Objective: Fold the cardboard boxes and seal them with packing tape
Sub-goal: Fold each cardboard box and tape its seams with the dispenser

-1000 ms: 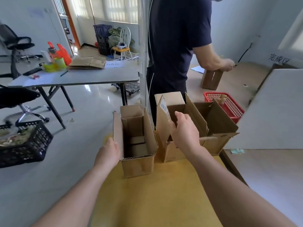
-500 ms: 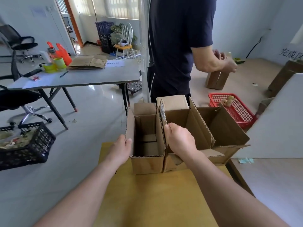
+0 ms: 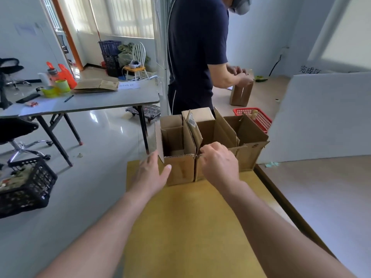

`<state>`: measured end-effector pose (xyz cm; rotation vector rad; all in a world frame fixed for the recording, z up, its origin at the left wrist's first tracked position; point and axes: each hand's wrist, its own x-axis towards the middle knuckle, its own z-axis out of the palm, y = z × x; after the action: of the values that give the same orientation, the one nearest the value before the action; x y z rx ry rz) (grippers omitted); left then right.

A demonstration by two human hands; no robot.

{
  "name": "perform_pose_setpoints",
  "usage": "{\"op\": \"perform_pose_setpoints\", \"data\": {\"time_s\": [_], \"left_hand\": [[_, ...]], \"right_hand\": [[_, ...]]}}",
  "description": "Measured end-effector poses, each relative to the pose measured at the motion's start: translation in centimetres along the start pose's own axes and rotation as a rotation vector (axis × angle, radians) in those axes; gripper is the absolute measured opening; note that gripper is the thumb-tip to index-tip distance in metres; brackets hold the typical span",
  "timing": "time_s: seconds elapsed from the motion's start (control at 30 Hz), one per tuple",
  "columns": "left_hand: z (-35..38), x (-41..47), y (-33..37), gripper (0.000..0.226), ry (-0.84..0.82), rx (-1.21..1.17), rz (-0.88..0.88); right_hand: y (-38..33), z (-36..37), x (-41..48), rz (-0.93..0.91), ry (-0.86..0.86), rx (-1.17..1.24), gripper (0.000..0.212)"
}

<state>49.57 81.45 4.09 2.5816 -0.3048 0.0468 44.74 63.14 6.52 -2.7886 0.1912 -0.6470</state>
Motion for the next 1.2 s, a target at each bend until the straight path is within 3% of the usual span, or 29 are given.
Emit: {"op": "perform_pose_setpoints", "data": {"time_s": [0.33, 0.67, 0.83, 1.2], "left_hand": [[2.8, -12.9, 1.7, 0.064, -0.138, 0.006, 0.148], [6.7, -22.2, 7.6, 0.066, -0.181, 0.002, 0.210], [10.2, -27.2, 15.4, 0.065, -0.190, 0.010, 0.297], [21.3, -39.2, 37.8, 0.064, -0.317, -0.003, 0.645]], "right_hand": [[-0.4, -3.3, -15.2, 0.070, -0.095, -0.118, 0.024], [4.1, -6.9, -23.5, 0.084, -0.151, -0.111, 0.026], [10.2, -11.8, -29.2, 0.120, -0.087, -0.130, 0.025], [29.9, -26.0, -44.6, 0.475, -0.034, -0.299, 0.028]]}}
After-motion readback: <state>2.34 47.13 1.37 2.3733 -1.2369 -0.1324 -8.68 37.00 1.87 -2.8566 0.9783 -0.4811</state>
